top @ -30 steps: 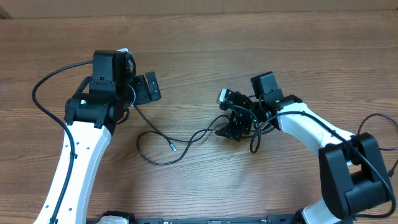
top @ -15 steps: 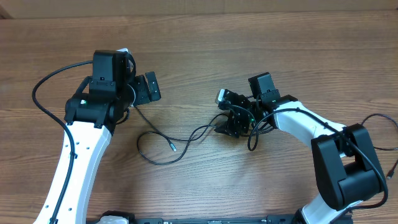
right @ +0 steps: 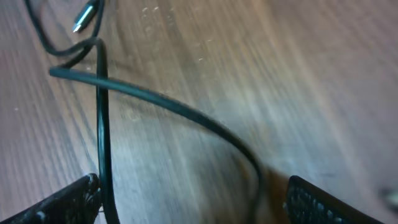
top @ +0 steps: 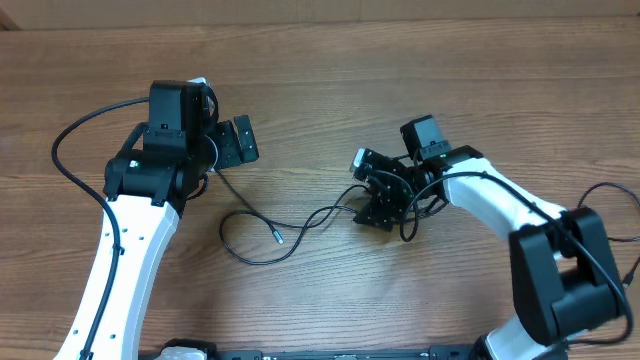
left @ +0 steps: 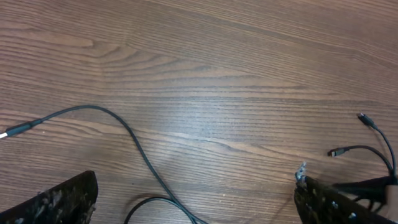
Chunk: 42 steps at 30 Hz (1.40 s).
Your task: Untangle cables
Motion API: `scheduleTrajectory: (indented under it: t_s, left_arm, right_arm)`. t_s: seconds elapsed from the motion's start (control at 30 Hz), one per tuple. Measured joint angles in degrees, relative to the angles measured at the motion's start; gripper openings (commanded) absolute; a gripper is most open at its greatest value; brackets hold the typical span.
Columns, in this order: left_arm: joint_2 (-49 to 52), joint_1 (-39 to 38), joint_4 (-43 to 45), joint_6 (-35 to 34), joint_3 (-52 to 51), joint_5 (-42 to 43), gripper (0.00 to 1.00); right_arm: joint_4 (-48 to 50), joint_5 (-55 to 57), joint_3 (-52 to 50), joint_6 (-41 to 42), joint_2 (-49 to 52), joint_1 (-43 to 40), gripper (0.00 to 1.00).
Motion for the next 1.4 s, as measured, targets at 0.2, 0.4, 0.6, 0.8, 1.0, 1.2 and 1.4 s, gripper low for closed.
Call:
scheduleTrajectory:
  t_s: [0.2,0.4,0.6,0.8,1.0,1.2,1.4]
  left_arm:
    - [0.0,0.0,0.0,0.0,0.0,0.0,0.99]
    - [0.0,0.0,0.0,0.0,0.0,0.0,1.0]
    - [0.0,0.0,0.0,0.0,0.0,0.0,1.0]
    - [0.0,0.0,0.0,0.0,0.0,0.0,1.0]
    - [0.0,0.0,0.0,0.0,0.0,0.0,1.0]
    - [0.0,0.0,0.0,0.0,0.0,0.0,1.0]
    - [0.0,0.0,0.0,0.0,0.0,0.0,1.0]
  right_arm:
    - [2.8,3.9,1.2,0.0,-5.2,0.0,0.93]
    - [5.7,4.8,1.2,-0.1,-5.2,0.0,0.96]
    - [8.4,4.9,1.2,-0.2,-4.4,0.0,0.96]
    - [8.3,5.0,0.8,-0.2,3.1,0.0,0.94]
    - [8.3,2.2,0.7,0.0,3.6,0.0,0.92]
    - [8.4,-4.7,0.7,0.0,3.6,0.0,0.88]
    - [8.6,-7.2,0.7,0.0,3.6,0.5,0.86]
